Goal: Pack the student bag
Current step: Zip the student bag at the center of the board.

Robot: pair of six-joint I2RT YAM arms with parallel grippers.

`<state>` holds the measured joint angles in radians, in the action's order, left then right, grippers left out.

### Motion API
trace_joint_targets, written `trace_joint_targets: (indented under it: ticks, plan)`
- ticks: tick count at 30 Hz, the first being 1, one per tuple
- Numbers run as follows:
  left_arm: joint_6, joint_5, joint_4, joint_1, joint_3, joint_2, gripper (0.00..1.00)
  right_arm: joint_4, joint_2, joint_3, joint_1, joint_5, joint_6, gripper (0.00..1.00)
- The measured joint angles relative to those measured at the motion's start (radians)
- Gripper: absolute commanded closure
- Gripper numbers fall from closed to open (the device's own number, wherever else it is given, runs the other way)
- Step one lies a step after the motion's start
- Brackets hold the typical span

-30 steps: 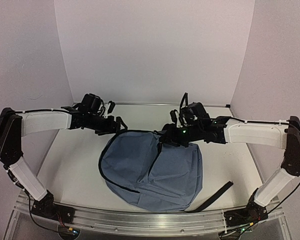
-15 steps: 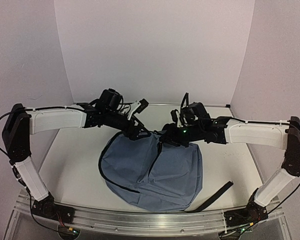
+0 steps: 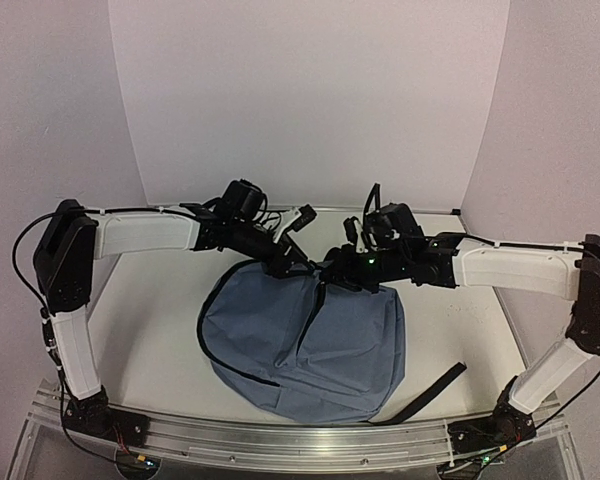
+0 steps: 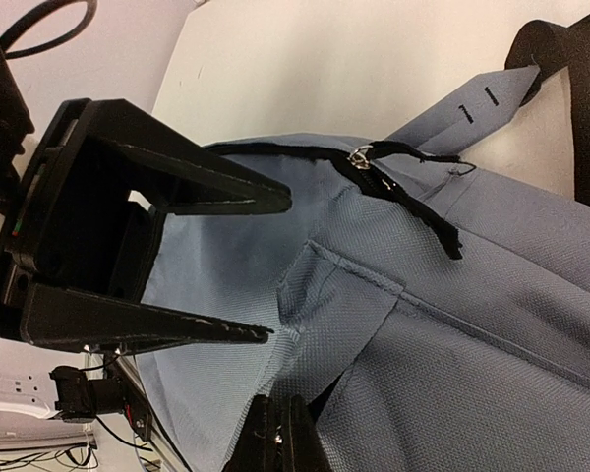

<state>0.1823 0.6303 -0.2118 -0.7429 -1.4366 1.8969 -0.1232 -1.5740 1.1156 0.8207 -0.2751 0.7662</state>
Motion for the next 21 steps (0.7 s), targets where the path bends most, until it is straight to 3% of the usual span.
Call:
trace_joint_targets:
  ticks: [9,12,14,16,21]
  plan:
    - [0.004,0.063,-0.042,-0.009,-0.069,0.068,0.6,0.002,0.001,-0.005,0.0,0.001,0.003,1.0]
    - [-0.001,0.076,-0.044,-0.011,-0.084,0.092,0.69,0.002,0.002,-0.005,0.0,0.001,0.003,1.0]
    - [-0.004,0.083,-0.043,-0.011,-0.092,0.103,0.88,0.002,0.002,-0.005,0.0,0.002,0.003,1.0]
    - [-0.013,0.088,-0.042,-0.012,-0.097,0.109,0.99,0.002,0.002,-0.005,0.0,0.006,0.003,1.0]
    - [-0.025,0.09,-0.042,-0.022,-0.098,0.118,1.0,0.001,0.002,-0.006,0.0,0.015,0.003,1.0]
